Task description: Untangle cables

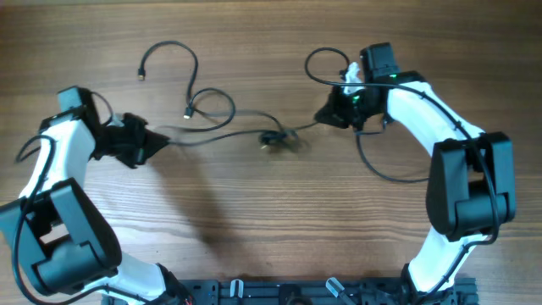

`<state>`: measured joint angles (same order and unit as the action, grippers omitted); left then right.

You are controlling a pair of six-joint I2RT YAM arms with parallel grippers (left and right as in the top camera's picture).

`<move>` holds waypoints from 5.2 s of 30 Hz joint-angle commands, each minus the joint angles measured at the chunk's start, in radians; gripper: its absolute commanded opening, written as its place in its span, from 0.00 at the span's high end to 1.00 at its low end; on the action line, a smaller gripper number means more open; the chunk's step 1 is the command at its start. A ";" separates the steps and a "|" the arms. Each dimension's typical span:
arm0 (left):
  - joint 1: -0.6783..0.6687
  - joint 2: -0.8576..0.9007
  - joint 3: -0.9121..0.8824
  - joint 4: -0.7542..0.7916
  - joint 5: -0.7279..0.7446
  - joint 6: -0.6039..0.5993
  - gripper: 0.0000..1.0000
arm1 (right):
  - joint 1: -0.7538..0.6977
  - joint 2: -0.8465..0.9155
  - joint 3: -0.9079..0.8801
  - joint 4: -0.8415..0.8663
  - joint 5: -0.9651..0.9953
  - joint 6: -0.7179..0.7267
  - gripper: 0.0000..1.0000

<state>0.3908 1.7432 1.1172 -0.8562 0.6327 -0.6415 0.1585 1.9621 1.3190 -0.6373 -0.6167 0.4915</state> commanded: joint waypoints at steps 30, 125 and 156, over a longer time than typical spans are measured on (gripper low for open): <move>-0.071 -0.092 0.103 -0.086 -0.064 0.180 0.00 | -0.073 -0.106 0.023 -0.027 -0.051 -0.076 0.26; -0.845 -0.042 0.059 0.021 -0.578 -0.029 0.82 | 0.323 -0.102 -0.129 0.237 0.470 0.346 0.91; -0.751 -0.116 0.059 0.107 0.068 0.251 0.88 | 0.056 -0.103 -0.128 0.227 -0.034 0.108 0.94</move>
<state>-0.3298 1.6360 1.1820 -0.7612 0.7677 -0.3332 0.2481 1.8717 1.1973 -0.3805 -0.5354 0.6353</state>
